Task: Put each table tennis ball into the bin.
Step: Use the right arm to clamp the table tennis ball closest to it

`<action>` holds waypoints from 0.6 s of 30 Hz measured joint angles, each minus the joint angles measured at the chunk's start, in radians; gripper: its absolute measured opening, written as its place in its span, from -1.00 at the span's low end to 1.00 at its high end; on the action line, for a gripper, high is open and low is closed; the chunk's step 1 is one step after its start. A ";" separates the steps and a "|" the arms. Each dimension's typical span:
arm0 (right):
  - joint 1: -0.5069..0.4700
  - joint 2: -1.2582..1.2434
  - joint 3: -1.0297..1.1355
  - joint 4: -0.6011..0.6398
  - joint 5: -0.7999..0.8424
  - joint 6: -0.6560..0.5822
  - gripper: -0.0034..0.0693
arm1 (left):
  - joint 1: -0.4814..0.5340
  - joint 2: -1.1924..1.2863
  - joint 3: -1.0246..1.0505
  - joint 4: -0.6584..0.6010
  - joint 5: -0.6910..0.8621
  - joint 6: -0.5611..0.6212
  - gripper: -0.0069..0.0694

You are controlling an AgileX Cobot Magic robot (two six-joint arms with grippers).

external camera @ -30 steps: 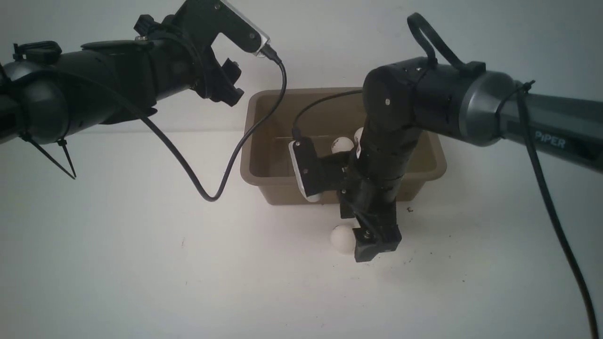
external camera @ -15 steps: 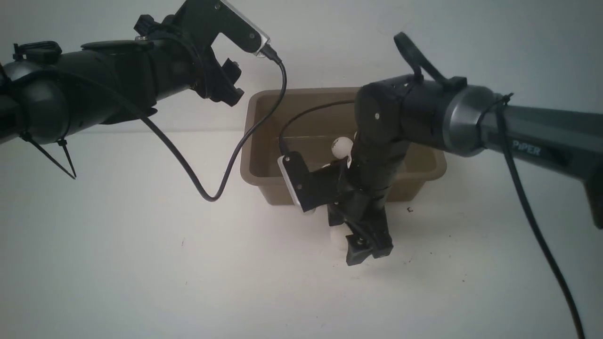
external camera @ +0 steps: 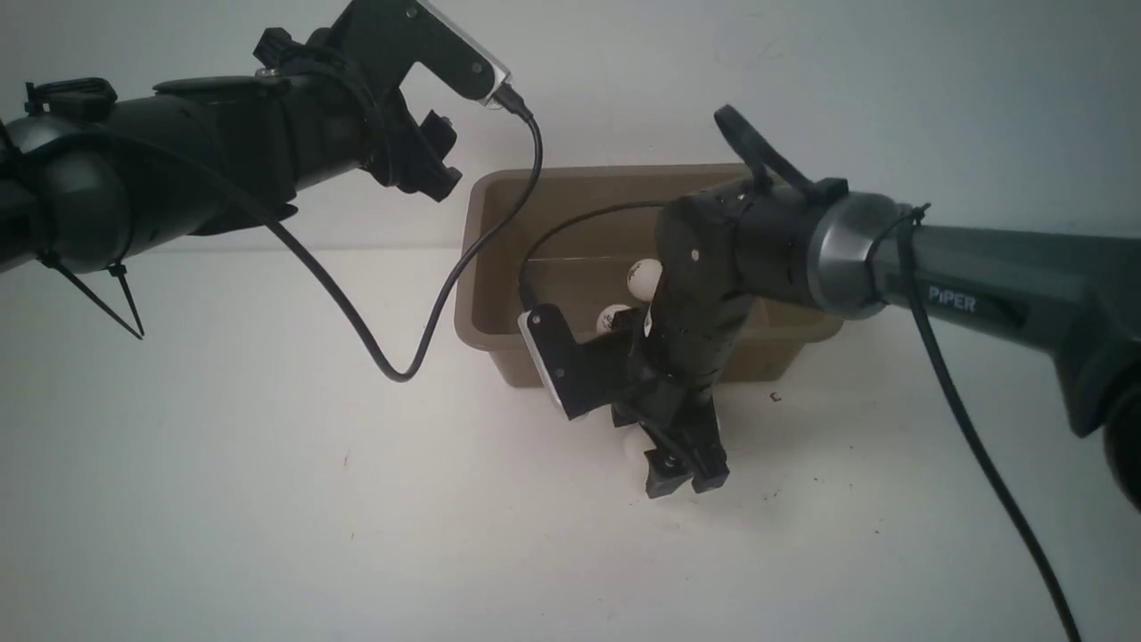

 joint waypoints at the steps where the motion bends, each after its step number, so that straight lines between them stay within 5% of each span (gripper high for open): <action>1: 0.001 0.004 0.000 -0.010 -0.002 0.004 0.52 | 0.000 0.000 0.000 0.000 0.000 0.000 0.57; 8: 0.007 0.008 0.000 -0.090 -0.047 0.065 0.09 | 0.000 0.000 0.000 0.000 0.000 0.000 0.57; 18: 0.022 -0.074 0.002 -0.067 -0.006 0.009 0.09 | 0.000 0.000 0.000 0.000 0.000 0.000 0.57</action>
